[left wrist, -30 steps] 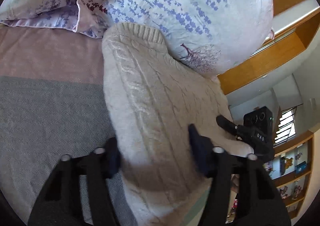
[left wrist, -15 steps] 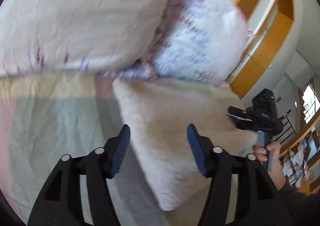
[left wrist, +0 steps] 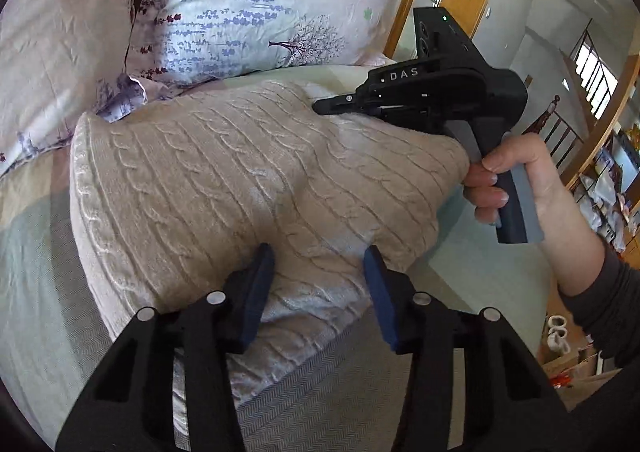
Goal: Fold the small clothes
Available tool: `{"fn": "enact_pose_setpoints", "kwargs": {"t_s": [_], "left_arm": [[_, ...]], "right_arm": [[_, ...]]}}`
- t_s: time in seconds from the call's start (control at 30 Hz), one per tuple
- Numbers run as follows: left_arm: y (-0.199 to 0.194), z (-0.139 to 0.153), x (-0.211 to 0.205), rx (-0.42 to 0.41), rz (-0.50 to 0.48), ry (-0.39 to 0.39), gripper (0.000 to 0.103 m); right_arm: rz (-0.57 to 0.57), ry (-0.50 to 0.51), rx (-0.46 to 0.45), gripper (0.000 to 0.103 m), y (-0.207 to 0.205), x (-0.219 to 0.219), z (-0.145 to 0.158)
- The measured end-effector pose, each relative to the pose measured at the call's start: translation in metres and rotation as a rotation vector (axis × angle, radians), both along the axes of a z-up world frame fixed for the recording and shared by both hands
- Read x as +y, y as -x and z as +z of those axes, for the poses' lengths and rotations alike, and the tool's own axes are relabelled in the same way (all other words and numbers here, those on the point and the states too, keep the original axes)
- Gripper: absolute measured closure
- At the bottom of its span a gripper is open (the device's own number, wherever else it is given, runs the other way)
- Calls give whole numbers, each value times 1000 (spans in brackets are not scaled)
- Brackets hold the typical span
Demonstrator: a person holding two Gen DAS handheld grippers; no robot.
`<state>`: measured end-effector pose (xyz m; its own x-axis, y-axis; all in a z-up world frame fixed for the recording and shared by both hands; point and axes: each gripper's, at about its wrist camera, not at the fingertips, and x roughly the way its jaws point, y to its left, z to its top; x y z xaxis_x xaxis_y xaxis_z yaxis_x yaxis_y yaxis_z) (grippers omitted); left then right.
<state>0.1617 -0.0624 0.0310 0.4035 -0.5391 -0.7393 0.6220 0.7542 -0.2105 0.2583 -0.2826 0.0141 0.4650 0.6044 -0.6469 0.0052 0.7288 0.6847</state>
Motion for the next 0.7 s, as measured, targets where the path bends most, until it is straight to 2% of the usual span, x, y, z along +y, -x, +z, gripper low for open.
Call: {"fn": "enact_pose_setpoints", "kwargs": {"t_s": [0.07,0.1,0.13,0.17,0.27,0.33,0.37,0.43,0.47,0.5,0.53,0.57,0.63,0.67,0.7], "left_arm": [[2,2,4,11,13,15,56],[4,3,6,9,22,28,55],[6,6,10,6,34,39,52],[11,11,15,1,47,58,44],[30,27,36,-53,101,112,24],[44,33,50,-93,174,93,17],[48,33,54,-101,205,89,16],[55,31,63,-93,271,76,13],[57,29,66,-88,309,56,5],[59,27,68,-94,350,29,3],[64,25,71,-106,381,3,2],[64,23,71,-111,403,-26,2],[67,18,72,-96,448,-84,2],[70,16,73,-87,470,-109,2],[70,14,73,-80,481,-123,2]], "right_arm": [[-2,68,-1,84,0,5,5],[-7,129,-13,72,2,6,12],[-23,164,-38,68,7,0,23],[-37,180,-79,69,16,-6,33],[-12,105,-263,69,62,-11,71],[64,53,-349,69,91,1,89],[107,51,-362,69,97,12,90],[194,78,-350,69,106,37,84],[220,134,-320,69,106,51,73],[221,200,-281,68,105,60,62],[219,323,-181,68,98,70,39],[209,335,-162,68,95,71,25],[178,319,-169,67,98,68,29],[148,307,-177,65,103,64,35],[124,302,-203,48,111,61,41]]}}
